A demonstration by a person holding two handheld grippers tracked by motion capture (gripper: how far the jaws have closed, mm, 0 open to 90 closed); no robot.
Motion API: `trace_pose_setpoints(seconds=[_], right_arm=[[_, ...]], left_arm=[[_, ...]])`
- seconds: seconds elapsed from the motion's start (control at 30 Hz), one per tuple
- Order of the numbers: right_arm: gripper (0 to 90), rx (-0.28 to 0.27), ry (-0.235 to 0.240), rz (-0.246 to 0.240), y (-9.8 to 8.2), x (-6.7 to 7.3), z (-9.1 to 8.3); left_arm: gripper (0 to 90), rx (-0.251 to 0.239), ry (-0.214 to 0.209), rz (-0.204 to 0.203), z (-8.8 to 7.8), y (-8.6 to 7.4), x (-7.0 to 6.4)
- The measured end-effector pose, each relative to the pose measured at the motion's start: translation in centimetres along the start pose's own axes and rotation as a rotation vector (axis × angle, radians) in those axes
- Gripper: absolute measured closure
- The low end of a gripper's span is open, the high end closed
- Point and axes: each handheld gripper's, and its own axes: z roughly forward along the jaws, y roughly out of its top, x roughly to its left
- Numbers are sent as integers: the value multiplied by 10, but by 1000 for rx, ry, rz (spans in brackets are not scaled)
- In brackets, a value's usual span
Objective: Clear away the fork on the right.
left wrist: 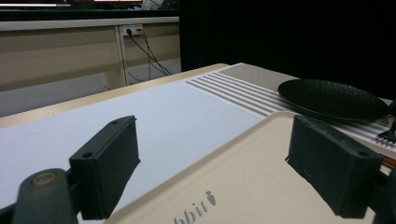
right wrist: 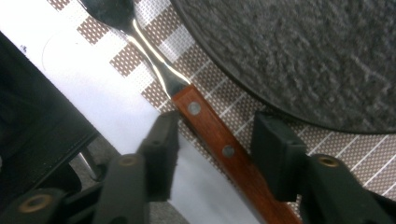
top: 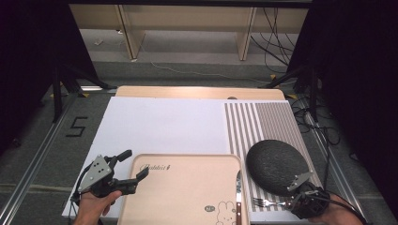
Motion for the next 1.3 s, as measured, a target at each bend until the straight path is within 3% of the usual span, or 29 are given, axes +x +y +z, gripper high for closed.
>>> trace_pose_setpoints(seconds=[0.33, 0.43, 0.5, 0.53, 0.63, 1.07, 1.3], right_arm=[[666, 46, 26, -78, 7, 4, 0], [697, 48, 17, -128, 9, 5, 1], [714, 66, 10, -127, 11, 9, 0], [724, 62, 8, -155, 11, 8, 1], [764, 63, 13, -179, 13, 9, 0], [773, 57, -12, -199, 15, 15, -5], [774, 49, 2, -197, 17, 18, -6]], left_arm=[[157, -4, -2, -3, 0, -1, 1], [157, 2, 0, -3, 0, -1, 0], [157, 1, 0, -4, 1, -1, 0], [157, 1, 0, -4, 1, -1, 0], [157, 1, -1, -4, 1, -1, 0], [157, 4, -2, 0, 1, -1, 0], [157, 4, -3, 0, 1, -1, 0]])
